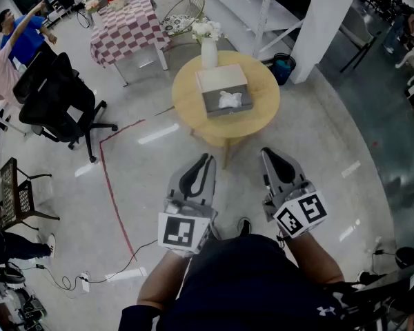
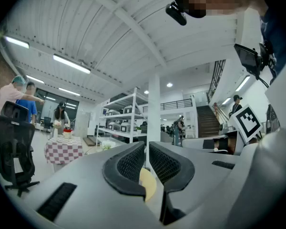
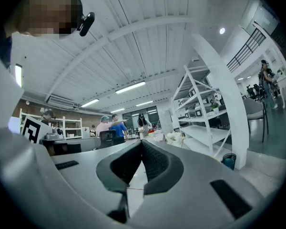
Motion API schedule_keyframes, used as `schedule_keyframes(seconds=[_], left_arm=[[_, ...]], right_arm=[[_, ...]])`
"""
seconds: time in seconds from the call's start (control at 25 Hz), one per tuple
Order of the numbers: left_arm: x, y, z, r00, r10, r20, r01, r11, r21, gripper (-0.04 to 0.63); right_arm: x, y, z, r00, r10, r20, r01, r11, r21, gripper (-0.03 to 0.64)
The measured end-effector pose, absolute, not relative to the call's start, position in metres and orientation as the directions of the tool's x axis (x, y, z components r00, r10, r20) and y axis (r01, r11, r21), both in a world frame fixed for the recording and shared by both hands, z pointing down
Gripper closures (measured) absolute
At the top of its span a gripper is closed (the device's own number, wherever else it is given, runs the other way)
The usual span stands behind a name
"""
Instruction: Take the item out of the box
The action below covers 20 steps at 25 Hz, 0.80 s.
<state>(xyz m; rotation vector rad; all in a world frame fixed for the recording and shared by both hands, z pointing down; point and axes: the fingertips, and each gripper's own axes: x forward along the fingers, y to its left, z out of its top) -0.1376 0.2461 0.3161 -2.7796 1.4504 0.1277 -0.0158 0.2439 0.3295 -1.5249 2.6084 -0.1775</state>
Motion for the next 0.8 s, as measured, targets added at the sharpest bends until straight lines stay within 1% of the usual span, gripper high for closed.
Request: schedule_keyframes(seconds=[0.32, 0.48, 0.8], left_arm=[[-0.087, 0.272, 0.316, 0.544, -0.838, -0.049, -0.838, -0.545, 0.014, 0.551], [-0.071, 0.276, 0.321, 0.536, -0.844, -0.032, -0.844, -0.536, -0.009, 0.551], [-0.043, 0.28, 0.325, 0.505, -0.863, -0.026, -0.863, -0.505, -0.002, 0.551]], right_arm=[[0.028, 0.266, 0.327, -0.535, -0.843, -0.055, -0.827, 0.535, -0.171, 0.606], [0.043, 0.269, 0.327, -0.554, -0.83, -0.068, -0.812, 0.557, -0.174, 0.606], [0.076, 0.27, 0.328, -0.576, -0.814, -0.078, -0.795, 0.579, -0.18, 0.604]])
